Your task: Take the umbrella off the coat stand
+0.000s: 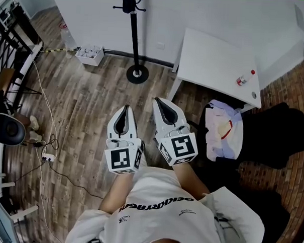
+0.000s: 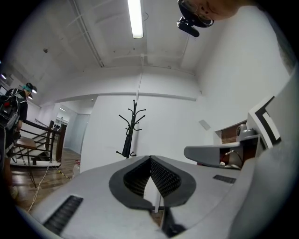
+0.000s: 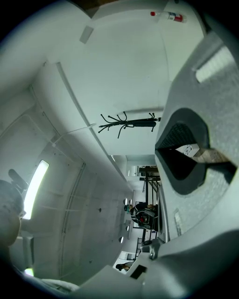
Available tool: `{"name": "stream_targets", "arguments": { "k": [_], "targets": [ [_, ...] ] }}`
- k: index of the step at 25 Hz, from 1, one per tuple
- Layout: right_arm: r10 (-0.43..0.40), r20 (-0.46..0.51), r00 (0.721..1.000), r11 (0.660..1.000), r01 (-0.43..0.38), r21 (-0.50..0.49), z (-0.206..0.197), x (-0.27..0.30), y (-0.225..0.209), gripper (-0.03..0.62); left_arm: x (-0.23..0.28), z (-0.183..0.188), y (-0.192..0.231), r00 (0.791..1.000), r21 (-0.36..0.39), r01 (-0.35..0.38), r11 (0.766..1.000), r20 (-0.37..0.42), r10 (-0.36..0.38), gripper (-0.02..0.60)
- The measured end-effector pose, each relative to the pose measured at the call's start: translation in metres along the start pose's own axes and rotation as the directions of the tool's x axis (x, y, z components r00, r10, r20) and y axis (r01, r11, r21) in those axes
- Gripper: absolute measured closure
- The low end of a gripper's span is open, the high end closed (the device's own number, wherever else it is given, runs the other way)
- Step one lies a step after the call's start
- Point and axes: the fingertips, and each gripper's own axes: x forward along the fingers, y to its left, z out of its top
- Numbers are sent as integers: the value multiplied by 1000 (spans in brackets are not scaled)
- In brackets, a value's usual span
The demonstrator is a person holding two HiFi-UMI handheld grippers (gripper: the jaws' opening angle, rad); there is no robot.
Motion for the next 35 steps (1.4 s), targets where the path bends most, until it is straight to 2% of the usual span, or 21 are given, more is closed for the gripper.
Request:
{"name": "stream_targets", "arguments": {
  "k": [5, 13, 21, 28, 35],
  "targets": [
    [-6, 11, 1000, 1000, 5, 9, 10, 69, -18, 599, 64, 8, 38, 1000, 2, 6, 1000, -2, -6, 584],
    [-57, 22, 998, 998, 57, -4, 40, 173, -57, 599, 177, 42, 88, 999, 6, 38, 999, 11, -38, 584],
    [-94, 45, 995, 995, 95, -7, 48, 270, -93, 599, 276, 50, 134, 998, 18, 67, 998, 12, -68, 584],
    [-125, 59, 990, 992, 125, 4, 43, 329, -110, 599, 327, 47, 165, 996, 38, 90, 995, 3, -90, 583],
    [-126, 49, 991, 992, 126, 5, 36, 364, -126, 599, 369, 42, 182, 996, 41, 88, 995, -10, -88, 583]
  ]
}}
